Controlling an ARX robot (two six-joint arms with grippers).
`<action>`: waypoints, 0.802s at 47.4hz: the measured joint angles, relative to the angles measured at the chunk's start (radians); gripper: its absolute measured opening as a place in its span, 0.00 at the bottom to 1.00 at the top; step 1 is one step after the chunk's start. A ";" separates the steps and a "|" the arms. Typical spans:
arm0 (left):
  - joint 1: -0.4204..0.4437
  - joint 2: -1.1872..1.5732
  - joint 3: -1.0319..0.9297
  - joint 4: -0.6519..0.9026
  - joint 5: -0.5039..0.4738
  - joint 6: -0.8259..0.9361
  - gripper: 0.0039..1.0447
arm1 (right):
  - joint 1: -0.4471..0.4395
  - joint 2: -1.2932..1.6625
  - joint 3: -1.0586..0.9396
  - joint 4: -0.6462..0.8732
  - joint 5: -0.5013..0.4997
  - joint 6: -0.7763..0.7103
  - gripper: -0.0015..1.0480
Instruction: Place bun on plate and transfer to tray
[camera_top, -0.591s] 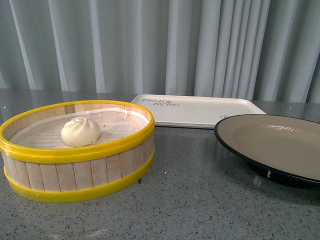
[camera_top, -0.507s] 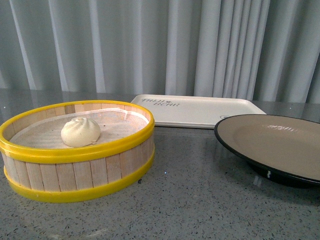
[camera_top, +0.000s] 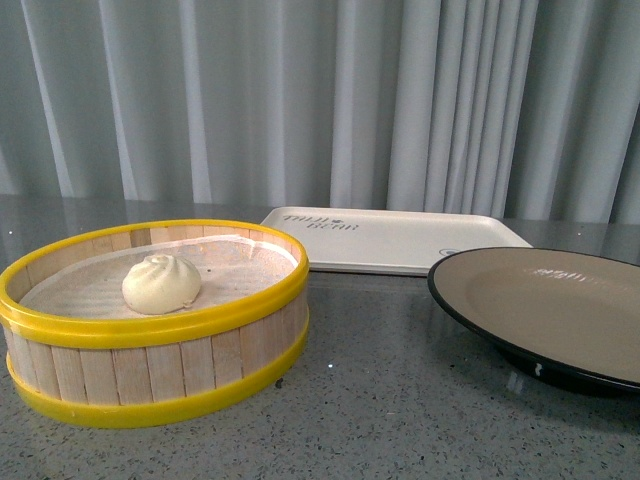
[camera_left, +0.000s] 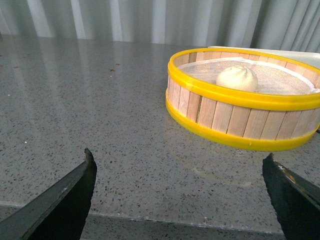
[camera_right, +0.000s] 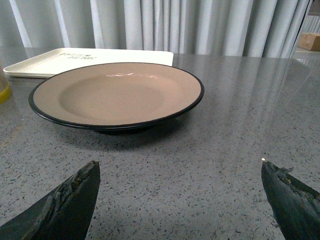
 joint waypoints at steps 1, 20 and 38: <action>0.000 0.000 0.000 0.000 0.000 0.000 0.94 | 0.000 0.000 0.000 0.000 0.000 0.000 0.92; 0.000 0.000 0.000 0.000 0.000 0.000 0.94 | 0.000 0.000 0.000 0.000 0.000 0.000 0.92; 0.107 0.558 0.101 0.511 0.005 -0.382 0.94 | 0.000 0.000 0.000 0.000 0.000 0.000 0.92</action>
